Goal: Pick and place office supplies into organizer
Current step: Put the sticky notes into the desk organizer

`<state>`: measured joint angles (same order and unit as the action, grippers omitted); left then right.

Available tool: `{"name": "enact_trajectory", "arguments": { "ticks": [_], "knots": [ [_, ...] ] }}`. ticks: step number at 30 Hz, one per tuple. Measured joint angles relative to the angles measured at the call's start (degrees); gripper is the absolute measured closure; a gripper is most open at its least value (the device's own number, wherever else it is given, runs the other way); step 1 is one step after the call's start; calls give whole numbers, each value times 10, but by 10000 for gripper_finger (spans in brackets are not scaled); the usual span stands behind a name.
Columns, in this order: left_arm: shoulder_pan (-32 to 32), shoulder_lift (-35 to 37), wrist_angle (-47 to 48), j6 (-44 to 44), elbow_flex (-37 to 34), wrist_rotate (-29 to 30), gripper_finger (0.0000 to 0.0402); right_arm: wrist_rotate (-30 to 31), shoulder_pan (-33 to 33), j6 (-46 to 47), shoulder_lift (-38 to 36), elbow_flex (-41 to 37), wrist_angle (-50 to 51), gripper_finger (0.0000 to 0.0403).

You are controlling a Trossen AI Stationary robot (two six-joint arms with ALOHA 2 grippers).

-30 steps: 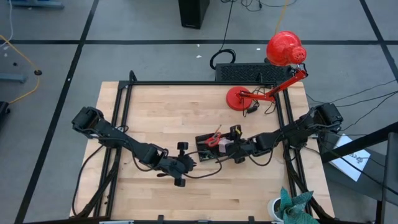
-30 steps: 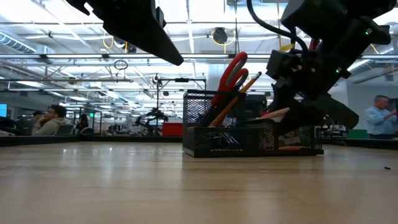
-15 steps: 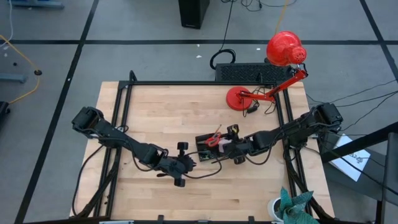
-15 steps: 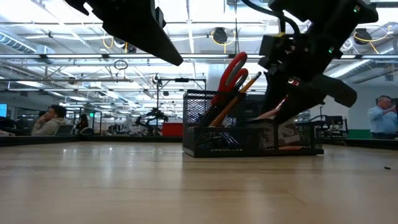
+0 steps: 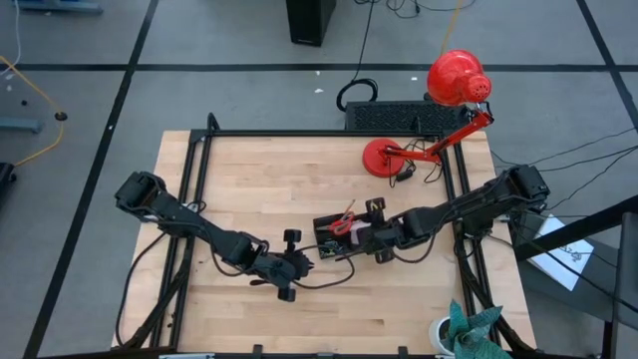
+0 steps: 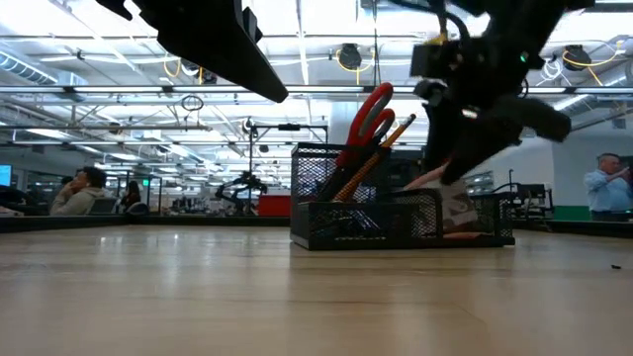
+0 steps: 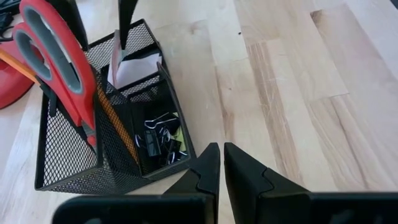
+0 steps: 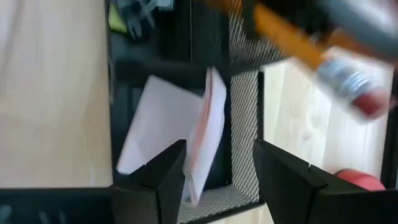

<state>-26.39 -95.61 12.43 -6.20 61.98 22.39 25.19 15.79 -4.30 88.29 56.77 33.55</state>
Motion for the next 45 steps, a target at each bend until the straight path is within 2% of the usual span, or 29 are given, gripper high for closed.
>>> {"name": "enact_trajectory", "arguments": {
  "ticks": [6,12,16,26,36,45],
  "knots": [
    [0,0,0,-1,0,-12,371,-3,13,-3,0,11,-8,256],
    [-1,0,1,-2,0,-14,371,-61,16,8,0,-4,-9,316],
    [-2,0,1,-1,0,-15,371,-57,25,15,0,-9,-23,339],
    [-2,0,0,-4,0,-15,371,18,28,19,0,-9,-20,399],
    [-2,0,0,-4,0,-15,371,16,31,22,0,-10,-21,385],
    [-8,0,0,14,0,-14,371,17,38,22,0,-8,-36,287]
  ]
}}
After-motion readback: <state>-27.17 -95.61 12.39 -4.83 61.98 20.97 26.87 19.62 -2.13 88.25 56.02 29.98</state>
